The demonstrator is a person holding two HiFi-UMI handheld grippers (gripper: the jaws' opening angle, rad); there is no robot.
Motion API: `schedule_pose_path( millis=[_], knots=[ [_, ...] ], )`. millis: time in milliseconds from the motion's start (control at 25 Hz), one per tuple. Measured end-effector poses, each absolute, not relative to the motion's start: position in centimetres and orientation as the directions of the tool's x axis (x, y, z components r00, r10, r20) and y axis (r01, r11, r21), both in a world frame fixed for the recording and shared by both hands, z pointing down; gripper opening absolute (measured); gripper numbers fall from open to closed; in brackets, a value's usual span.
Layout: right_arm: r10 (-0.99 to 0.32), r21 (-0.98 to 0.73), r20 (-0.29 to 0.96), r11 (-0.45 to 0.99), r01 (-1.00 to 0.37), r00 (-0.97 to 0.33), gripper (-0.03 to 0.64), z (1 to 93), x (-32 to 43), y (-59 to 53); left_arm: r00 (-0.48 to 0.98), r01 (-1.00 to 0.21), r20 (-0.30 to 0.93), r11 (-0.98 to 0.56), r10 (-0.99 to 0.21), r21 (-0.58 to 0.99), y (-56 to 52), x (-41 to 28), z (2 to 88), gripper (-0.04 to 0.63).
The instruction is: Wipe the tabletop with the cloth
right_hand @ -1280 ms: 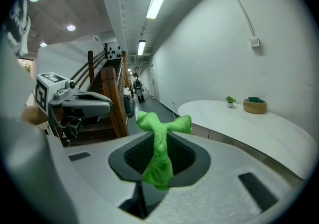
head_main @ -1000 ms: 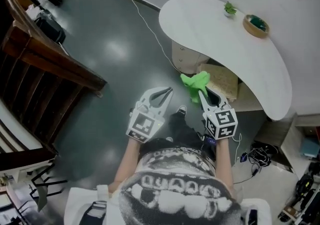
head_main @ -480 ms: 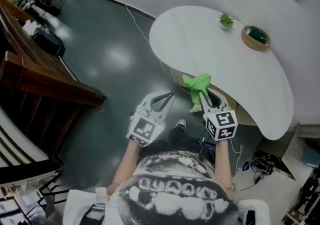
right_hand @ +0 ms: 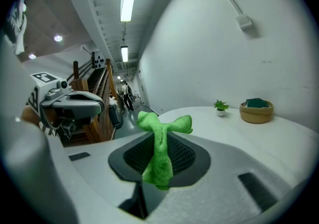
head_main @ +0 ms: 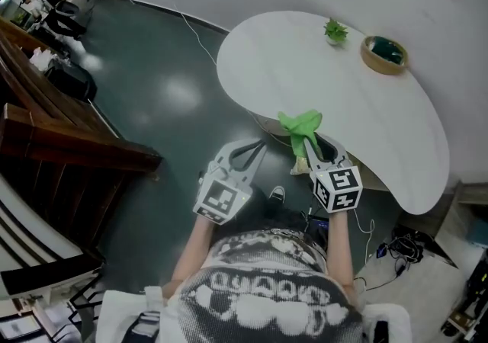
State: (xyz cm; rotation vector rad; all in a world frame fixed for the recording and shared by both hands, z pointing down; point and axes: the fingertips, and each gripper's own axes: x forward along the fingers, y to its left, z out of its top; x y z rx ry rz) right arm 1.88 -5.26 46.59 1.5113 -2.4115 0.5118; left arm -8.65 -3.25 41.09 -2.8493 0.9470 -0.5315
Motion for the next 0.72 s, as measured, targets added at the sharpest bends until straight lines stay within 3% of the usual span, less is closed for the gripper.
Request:
schedule_pose_path(
  millis=[720],
  knots=[
    [-0.830,-0.176,0.423,0.317,-0.932,-0.363,0.078,48.5,2.5,-12.0,0.794,-0.495,0.303,-0.850,-0.527,-0.180,-12.3,-7.8,42.5,0.009]
  ],
)
